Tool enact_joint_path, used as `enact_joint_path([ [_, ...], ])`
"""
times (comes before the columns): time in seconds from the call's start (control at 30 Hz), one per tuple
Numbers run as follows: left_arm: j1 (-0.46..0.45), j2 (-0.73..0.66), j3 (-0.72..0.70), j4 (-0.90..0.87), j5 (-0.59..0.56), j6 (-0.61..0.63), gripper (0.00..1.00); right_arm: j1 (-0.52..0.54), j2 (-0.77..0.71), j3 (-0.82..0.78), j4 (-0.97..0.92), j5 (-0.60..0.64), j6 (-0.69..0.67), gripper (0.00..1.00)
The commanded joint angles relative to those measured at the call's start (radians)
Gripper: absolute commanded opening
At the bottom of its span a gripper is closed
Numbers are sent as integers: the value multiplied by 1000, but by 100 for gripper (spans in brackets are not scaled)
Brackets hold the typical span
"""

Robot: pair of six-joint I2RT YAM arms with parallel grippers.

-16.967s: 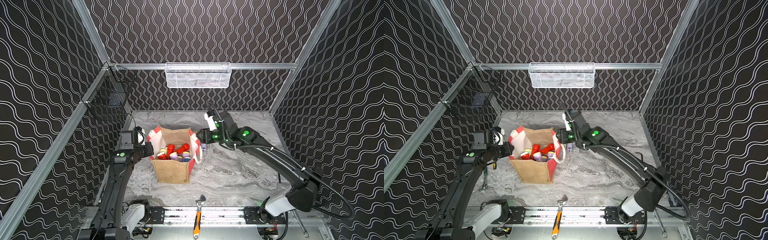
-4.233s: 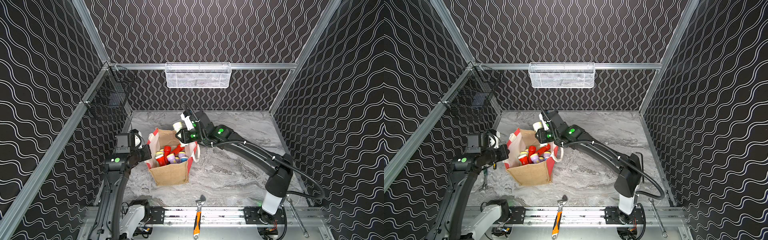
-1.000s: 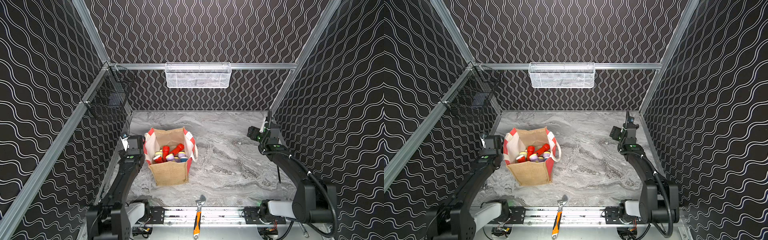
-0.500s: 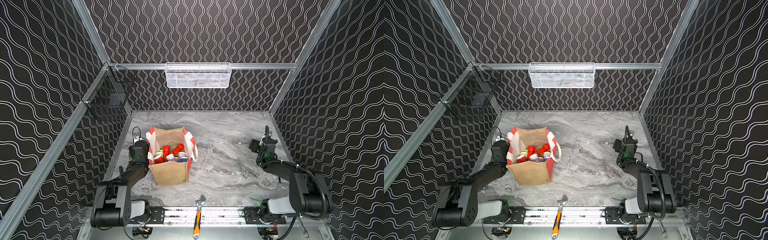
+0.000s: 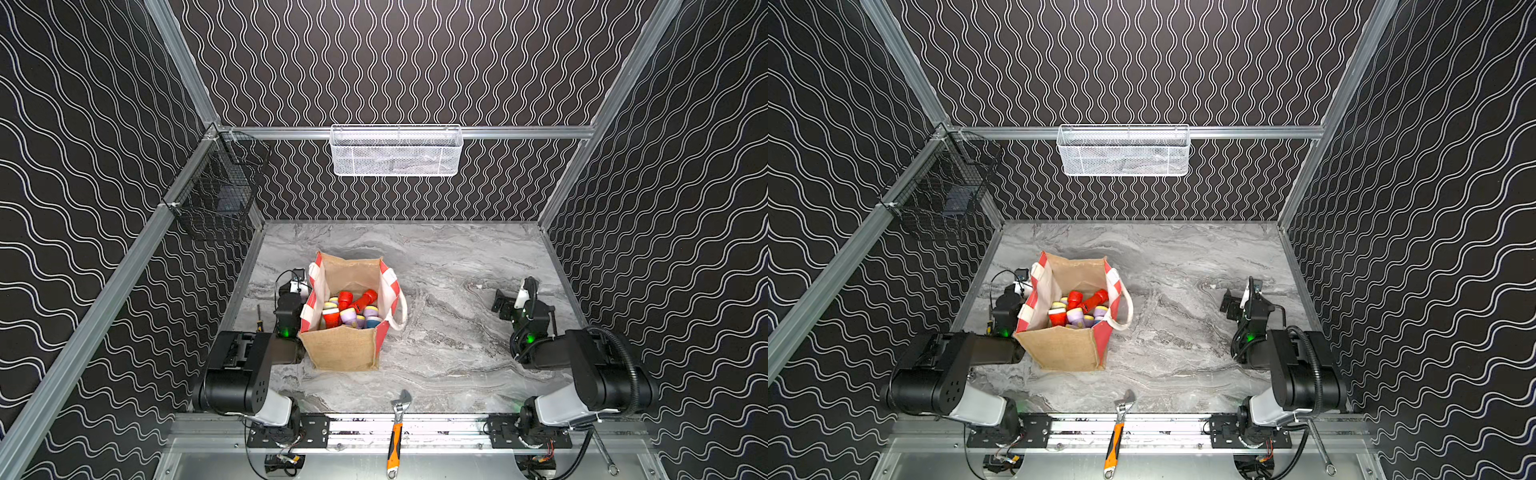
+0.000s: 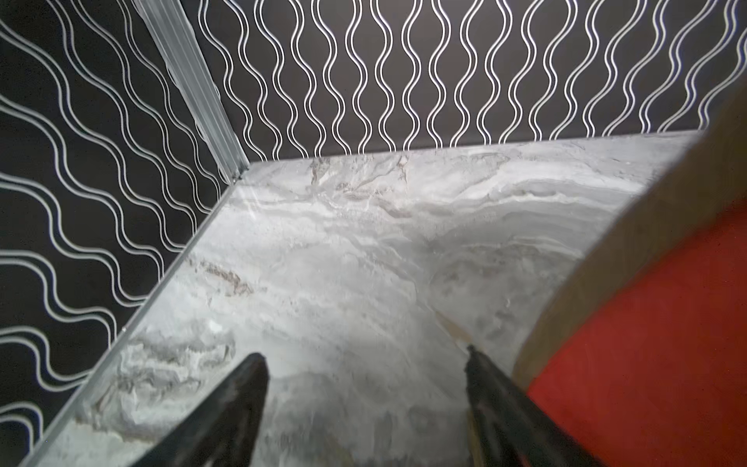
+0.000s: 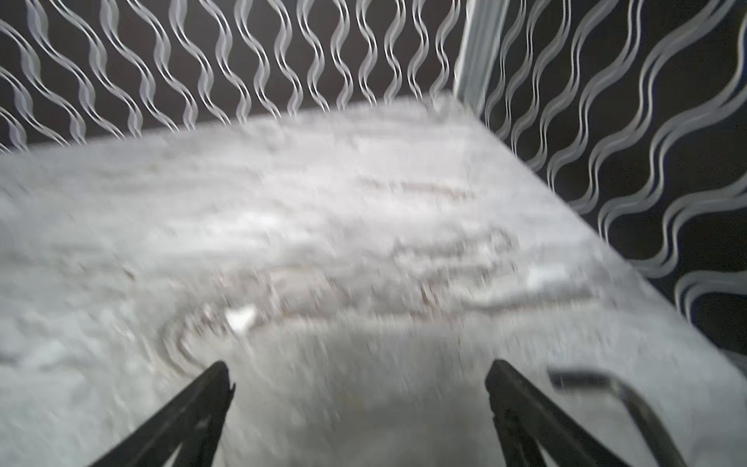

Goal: Put the flashlights into the tote bags
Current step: Reset both arms

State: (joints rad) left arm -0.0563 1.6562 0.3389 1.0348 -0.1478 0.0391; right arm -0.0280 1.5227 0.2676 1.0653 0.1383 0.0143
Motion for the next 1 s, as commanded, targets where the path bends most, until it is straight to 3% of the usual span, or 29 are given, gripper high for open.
enact_joint_path([
  [0.0, -5, 9, 31, 2, 28, 18, 99, 0, 32, -14, 155, -23, -20, 100],
  [0.1, -5, 7, 32, 0, 27, 19, 99, 0, 2, 10, 53, -21, -2, 100],
  [0.23, -5, 1, 31, -13, 28, 17, 99, 0, 23, -7, 130, -22, -11, 100],
  [0.97, -10, 10, 37, -10, 21, 21, 99, -1, 18, -4, 112, -21, -10, 100],
])
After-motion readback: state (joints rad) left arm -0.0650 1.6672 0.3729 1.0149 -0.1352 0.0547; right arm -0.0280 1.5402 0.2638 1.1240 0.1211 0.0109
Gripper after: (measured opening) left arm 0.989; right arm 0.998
